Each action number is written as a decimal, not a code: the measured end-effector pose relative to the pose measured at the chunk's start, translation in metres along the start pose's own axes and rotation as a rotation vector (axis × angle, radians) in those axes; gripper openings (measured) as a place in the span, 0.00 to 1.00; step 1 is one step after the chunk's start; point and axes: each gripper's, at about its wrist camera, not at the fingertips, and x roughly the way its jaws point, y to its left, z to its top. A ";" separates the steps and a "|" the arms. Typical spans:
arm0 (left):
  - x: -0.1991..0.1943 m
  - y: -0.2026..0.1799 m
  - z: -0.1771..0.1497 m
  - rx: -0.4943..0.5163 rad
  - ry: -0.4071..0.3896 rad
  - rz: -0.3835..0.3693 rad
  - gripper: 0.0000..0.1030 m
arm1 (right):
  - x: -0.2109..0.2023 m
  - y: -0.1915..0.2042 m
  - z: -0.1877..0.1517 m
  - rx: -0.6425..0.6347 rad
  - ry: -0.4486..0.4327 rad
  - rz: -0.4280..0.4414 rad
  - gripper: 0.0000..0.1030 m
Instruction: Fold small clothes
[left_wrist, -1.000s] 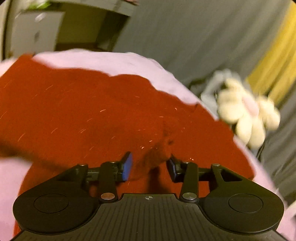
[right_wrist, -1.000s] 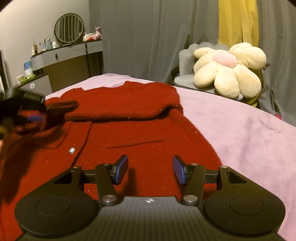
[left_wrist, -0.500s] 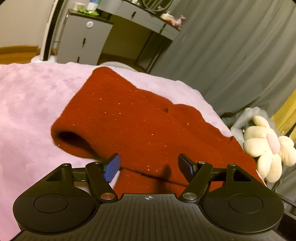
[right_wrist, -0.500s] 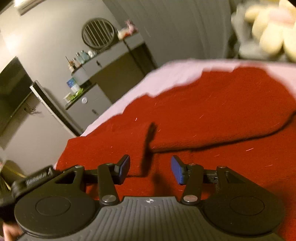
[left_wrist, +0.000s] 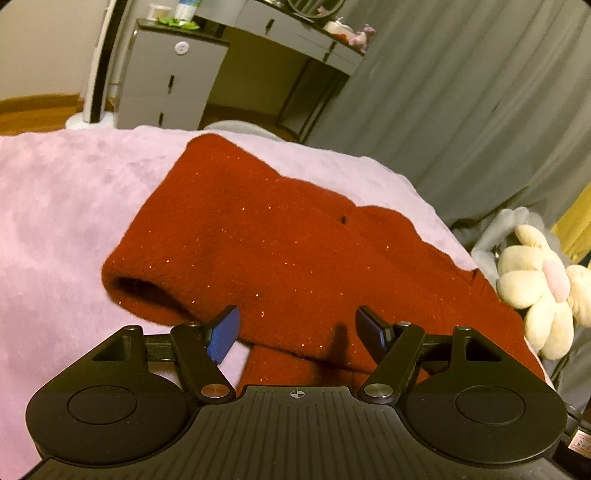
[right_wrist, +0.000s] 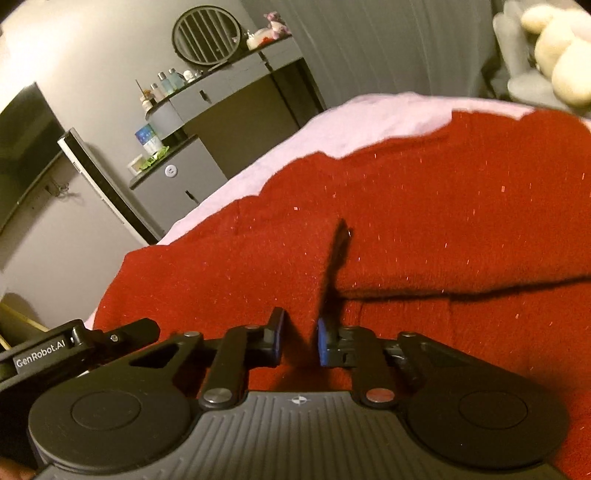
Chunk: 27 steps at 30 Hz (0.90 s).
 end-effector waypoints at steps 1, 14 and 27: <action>-0.002 -0.001 0.000 0.000 -0.005 -0.002 0.72 | -0.002 0.002 0.000 -0.015 -0.011 -0.008 0.14; -0.009 -0.018 -0.002 0.069 -0.029 -0.003 0.72 | -0.060 0.013 0.008 -0.276 -0.195 -0.201 0.11; 0.003 -0.027 -0.011 0.132 -0.029 0.013 0.73 | -0.068 -0.063 0.021 -0.065 -0.149 -0.221 0.53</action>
